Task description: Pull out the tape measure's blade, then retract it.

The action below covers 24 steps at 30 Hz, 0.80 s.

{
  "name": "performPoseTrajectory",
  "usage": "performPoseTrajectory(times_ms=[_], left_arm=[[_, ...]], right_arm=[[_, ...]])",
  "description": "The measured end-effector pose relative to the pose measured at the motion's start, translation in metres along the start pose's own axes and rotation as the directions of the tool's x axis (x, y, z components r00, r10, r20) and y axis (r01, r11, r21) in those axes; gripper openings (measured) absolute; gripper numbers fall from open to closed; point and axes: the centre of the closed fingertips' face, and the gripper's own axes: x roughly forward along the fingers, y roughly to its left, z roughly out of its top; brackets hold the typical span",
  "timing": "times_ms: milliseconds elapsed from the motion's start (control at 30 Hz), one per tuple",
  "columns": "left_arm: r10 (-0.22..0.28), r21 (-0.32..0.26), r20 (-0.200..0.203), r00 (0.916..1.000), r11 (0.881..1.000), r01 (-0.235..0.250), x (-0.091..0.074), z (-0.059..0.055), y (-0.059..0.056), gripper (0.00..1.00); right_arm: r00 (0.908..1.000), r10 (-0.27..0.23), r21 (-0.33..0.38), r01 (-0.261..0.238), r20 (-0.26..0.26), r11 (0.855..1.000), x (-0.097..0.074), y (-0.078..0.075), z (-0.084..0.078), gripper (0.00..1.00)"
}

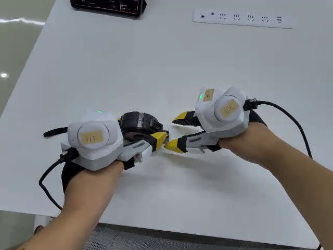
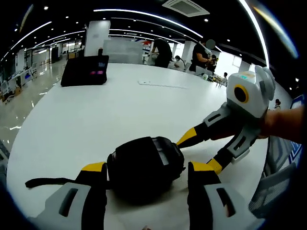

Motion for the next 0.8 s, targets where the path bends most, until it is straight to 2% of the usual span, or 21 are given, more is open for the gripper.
performPoseTrajectory(times_ms=[367, 533, 600, 667, 800], left_arm=[[-0.007, 0.039, 0.001, 1.0, 0.999, 0.007, -0.006, 0.002, 0.002, 0.66], [-0.023, 0.097, -0.002, 0.9997, 0.995, 0.023, -0.011, 0.003, 0.003, 0.7], [-0.029, 0.126, -0.012, 0.9995, 0.992, 0.03, -0.014, 0.002, 0.004, 0.71], [-0.026, 0.18, -0.033, 0.9991, 0.983, 0.032, -0.016, -0.001, 0.005, 0.73], [-0.037, 0.232, -0.045, 0.9983, 0.972, 0.046, -0.021, -0.005, 0.005, 0.76]], right_arm=[[0.9998, -0.019, 0.005, 0.019, 0.009, 1.0, -0.01, 0.0, 0.0, 0.42], [0.9985, -0.05, 0.012, 0.049, 0.023, 0.999, -0.021, 0.002, -0.001, 0.48], [0.9976, -0.061, 0.013, 0.061, 0.032, 0.998, -0.027, 0.003, -0.002, 0.5], [0.9963, -0.077, 0.018, 0.076, 0.038, 0.997, -0.033, 0.003, -0.003, 0.52], [0.9943, -0.103, 0.022, 0.102, 0.028, 0.995, -0.044, 0.004, -0.01, 0.56]])
